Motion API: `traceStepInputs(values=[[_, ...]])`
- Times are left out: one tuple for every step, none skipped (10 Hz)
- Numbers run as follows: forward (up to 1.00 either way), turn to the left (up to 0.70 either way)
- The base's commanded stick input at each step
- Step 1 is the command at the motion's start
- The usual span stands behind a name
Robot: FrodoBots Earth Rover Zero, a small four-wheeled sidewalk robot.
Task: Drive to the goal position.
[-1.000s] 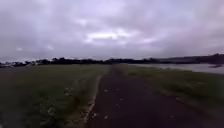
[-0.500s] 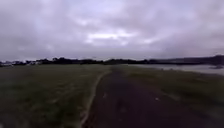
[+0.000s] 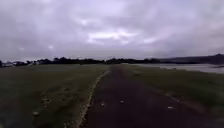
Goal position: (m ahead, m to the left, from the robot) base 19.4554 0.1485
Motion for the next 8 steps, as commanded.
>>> traceStepInputs(values=[[0.85, 0.0], [0.85, 0.0], [0.85, 0.0], [0.85, 0.0], [0.85, 0.0], [0.85, 0.0], [0.85, 0.0], [0.85, 0.0]])
